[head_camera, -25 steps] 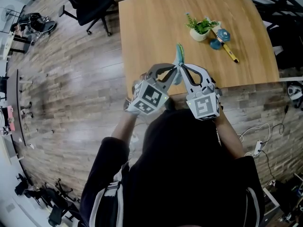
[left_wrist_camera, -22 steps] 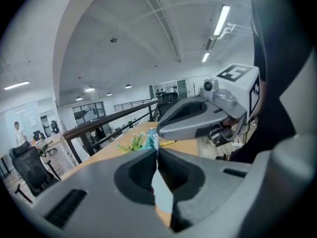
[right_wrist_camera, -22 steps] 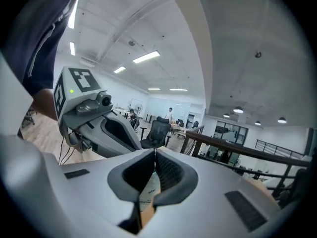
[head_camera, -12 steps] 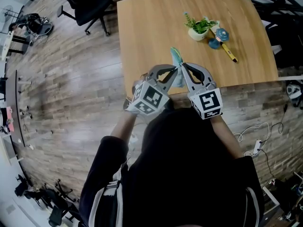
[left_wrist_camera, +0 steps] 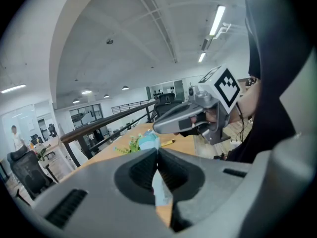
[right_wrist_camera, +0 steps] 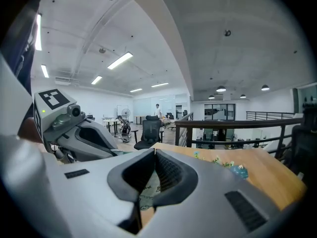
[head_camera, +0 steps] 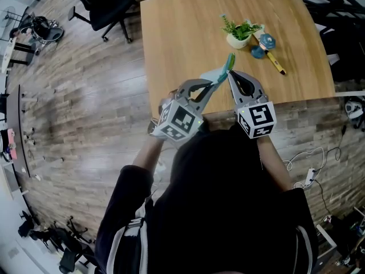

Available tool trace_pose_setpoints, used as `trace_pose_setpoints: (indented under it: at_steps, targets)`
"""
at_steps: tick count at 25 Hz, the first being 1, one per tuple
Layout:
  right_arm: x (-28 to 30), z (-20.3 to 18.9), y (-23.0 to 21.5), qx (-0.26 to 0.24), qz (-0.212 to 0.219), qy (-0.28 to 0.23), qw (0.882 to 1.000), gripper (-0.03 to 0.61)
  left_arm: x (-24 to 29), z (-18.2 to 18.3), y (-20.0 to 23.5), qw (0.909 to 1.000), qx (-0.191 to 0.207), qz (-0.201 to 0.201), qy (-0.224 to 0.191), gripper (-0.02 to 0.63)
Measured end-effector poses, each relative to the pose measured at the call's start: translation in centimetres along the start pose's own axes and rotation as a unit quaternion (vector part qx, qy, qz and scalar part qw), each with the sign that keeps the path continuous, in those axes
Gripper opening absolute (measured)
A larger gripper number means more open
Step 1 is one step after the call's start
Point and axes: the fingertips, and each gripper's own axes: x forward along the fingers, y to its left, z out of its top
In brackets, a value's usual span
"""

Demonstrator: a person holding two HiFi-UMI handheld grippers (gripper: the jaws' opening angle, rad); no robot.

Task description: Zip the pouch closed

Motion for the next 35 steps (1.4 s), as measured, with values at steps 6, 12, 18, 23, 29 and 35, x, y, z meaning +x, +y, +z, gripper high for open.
trace_pose_setpoints:
  at_steps: [6, 12, 18, 23, 29, 35]
  targets:
    - [0.0, -0.3, -1.9, 0.000, -0.023, 0.009, 1.000, 0.018, -0.1, 0.3, 0.4, 1.0000, -0.007, 0.003, -0.005, 0.006]
    - [0.0, 0.0, -2.9, 0.004, -0.037, 0.004, 0.999, 0.018, -0.5, 0.8, 0.7, 0.9999, -0.004, 0.005, -0.013, 0.006]
    - [-0.1, -0.2, -4.7, 0.017, -0.058, 0.005, 0.998, 0.017, -0.6, 1.4, 1.0, 0.9998, 0.001, 0.005, -0.017, 0.006]
    - [-0.1, -0.2, -6.1, 0.019, -0.077, 0.006, 0.997, 0.017, -1.1, 2.0, 0.4, 0.9996, 0.020, 0.005, -0.018, 0.006]
    - [-0.3, -0.3, -7.6, 0.017, -0.091, 0.010, 0.996, 0.015, -1.7, 2.4, 0.5, 0.9992, 0.031, 0.008, -0.024, 0.006]
    - [-1.0, -0.1, -8.9, 0.026, -0.107, 0.008, 0.994, 0.015, -2.6, 2.9, 0.0, 0.9989, 0.031, 0.008, -0.035, 0.006]
